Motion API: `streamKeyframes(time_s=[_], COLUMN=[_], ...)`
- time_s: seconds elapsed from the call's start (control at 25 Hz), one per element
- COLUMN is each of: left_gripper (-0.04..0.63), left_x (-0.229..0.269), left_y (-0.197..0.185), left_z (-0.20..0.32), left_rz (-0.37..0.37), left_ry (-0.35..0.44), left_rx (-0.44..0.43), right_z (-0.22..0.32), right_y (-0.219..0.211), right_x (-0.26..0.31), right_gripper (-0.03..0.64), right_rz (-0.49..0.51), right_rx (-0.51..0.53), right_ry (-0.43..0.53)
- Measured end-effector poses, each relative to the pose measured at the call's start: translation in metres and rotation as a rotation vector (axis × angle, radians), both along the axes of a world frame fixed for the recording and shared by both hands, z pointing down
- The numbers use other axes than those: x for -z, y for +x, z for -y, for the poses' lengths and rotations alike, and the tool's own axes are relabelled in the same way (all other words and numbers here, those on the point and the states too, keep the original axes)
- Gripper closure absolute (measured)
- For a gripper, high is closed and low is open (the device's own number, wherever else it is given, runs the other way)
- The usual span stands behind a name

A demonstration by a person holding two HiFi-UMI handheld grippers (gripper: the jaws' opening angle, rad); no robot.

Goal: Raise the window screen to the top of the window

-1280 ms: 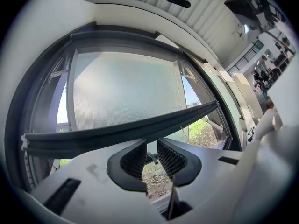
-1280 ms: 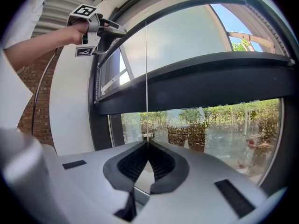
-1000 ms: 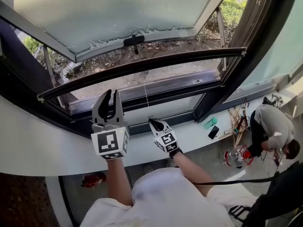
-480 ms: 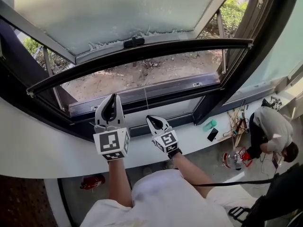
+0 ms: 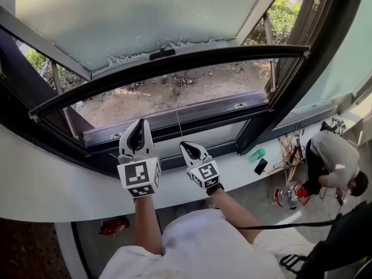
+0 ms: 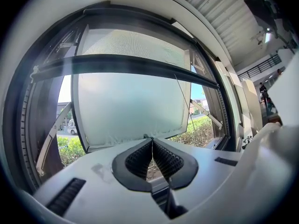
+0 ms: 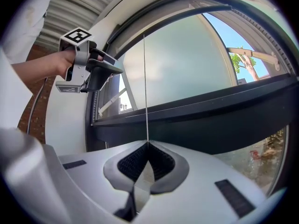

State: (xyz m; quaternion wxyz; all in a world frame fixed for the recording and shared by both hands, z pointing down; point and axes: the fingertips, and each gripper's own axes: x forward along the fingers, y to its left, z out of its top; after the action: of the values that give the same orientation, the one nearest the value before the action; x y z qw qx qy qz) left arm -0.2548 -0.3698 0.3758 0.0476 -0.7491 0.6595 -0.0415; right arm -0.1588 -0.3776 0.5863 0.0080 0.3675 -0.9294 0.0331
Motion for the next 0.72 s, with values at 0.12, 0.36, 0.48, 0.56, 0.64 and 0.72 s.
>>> streamKeyframes(time_s=[0.12, 0.36, 0.48, 0.56, 0.64, 0.72], left_gripper=[0.589, 0.589, 0.589, 0.589, 0.589, 0.589], left_x=[-0.001, -0.003, -0.004, -0.006, -0.007, -0.006], left_y=[-0.001, -0.001, 0.002, 0.003, 0.005, 0.006], left_z=[0.001, 0.003, 0.003, 0.004, 0.004, 0.003], left_rz=[0.001, 0.004, 0.006, 0.008, 0.009, 0.010], left_ry=[-0.005, -0.015, -0.020, -0.018, -0.018, -0.021], left_rx=[0.002, 0.006, 0.003, 0.002, -0.001, -0.005], right_z=[0.000, 0.001, -0.001, -0.002, -0.003, -0.006], right_y=[-0.001, -0.003, 0.000, 0.003, 0.005, 0.007], right_x=[0.011, 0.057, 0.073, 0.079, 0.086, 0.094], right_gripper=[0.615, 0.615, 0.615, 0.615, 0.615, 0.615], right_rz=[0.023, 0.094, 0.140, 0.154, 0.166, 0.177], right_rx=[0.005, 0.019, 0.021, 0.022, 0.020, 0.021], right_ry=[0.020, 0.090, 0.107, 0.119, 0.131, 0.143])
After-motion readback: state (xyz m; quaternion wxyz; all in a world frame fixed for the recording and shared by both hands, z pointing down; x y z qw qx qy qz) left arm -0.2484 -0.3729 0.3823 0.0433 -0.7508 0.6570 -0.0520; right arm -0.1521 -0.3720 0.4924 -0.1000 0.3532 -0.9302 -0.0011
